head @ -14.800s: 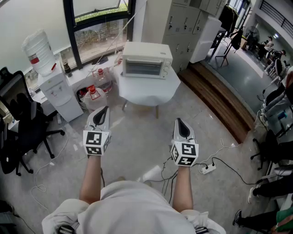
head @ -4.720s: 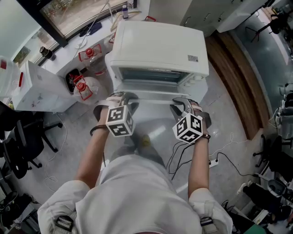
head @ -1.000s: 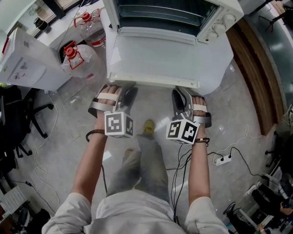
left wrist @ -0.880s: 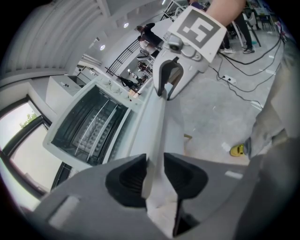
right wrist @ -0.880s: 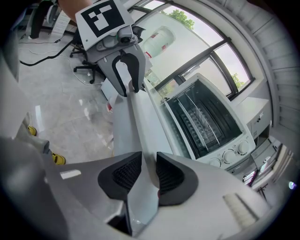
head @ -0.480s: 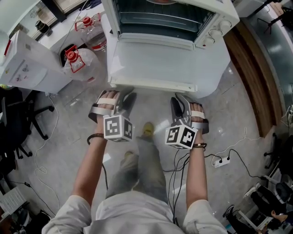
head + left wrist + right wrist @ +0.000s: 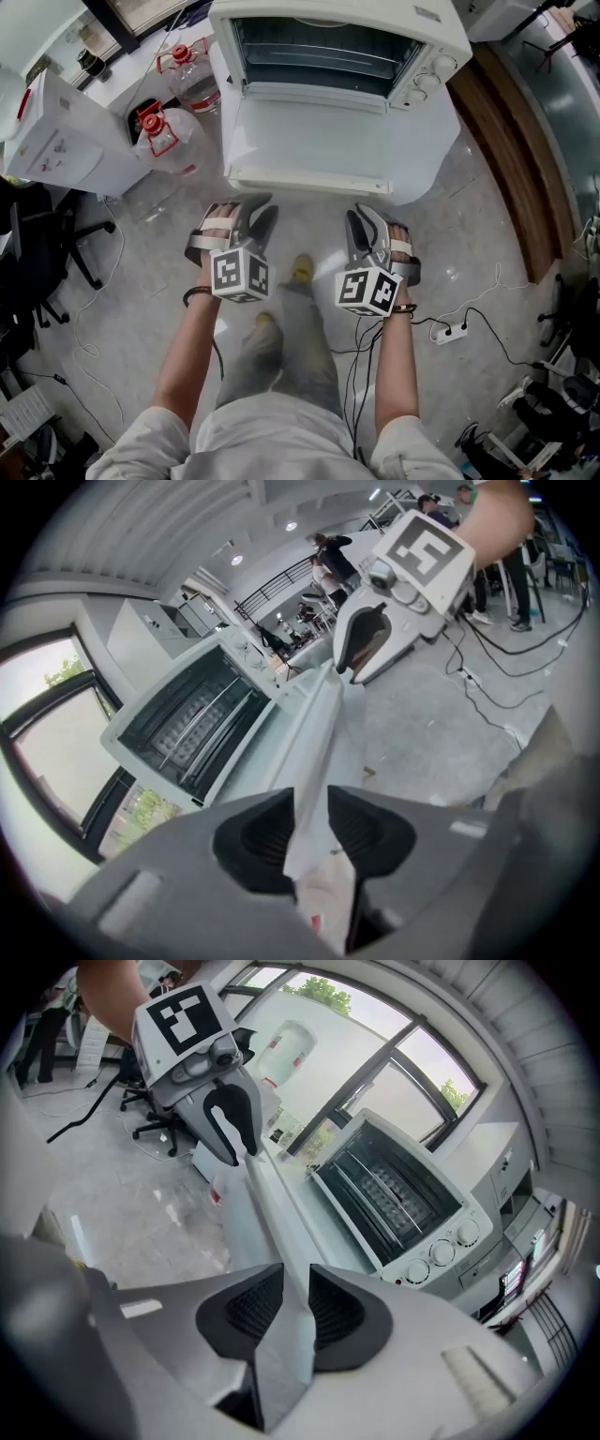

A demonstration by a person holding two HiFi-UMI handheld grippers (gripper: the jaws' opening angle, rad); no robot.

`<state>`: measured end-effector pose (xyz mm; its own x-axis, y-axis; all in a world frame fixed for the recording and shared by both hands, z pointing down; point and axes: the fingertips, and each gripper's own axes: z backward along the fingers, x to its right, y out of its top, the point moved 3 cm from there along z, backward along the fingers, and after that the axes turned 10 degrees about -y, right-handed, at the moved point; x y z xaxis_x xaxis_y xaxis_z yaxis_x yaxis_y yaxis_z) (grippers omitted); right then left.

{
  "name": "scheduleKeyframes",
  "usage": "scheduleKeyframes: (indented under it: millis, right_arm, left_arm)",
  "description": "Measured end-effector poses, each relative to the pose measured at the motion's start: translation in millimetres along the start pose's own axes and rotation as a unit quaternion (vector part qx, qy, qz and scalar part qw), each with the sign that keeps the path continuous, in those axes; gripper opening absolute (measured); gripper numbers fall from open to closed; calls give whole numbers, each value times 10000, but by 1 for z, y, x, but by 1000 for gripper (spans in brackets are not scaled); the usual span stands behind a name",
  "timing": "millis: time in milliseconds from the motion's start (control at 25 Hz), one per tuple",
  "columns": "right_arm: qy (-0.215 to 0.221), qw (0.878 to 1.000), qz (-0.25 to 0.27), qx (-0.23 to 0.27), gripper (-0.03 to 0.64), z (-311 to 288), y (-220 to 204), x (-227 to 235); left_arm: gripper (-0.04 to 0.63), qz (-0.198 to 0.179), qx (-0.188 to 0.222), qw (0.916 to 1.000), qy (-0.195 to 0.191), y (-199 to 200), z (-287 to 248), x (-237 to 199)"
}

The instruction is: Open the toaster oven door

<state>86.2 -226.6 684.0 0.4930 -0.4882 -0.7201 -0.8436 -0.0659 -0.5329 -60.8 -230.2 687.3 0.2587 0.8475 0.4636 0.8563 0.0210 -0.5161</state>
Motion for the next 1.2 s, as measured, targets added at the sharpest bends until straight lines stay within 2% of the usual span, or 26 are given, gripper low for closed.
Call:
scheduleKeyframes:
  millis: [200,400,720,880,1040,1200]
  right_arm:
    - [-65,9991,-426,-15,83,18,14,14]
    - [-176,9939,-1085,21,83,41,33,36]
    - [-403,9812,-1887,79,81,84,66,73]
    - [-539,9760,-2105,128,81,106,84,87]
    - [-633,9704,-2322,202,71,129,102,100]
    - [-763,9650,-2495,259,63,150,117,115]
  left_arm:
    - [107,420,207,9988,116,11,23,-10]
    - [92,813,423,9953,316,24,52,-27]
    - [81,983,632,9917,533,47,102,-47]
    - [67,1221,826,9868,669,55,131,-55]
    - [41,1564,1094,9780,845,61,165,-60]
    - [21,1710,1218,9728,982,65,197,-67]
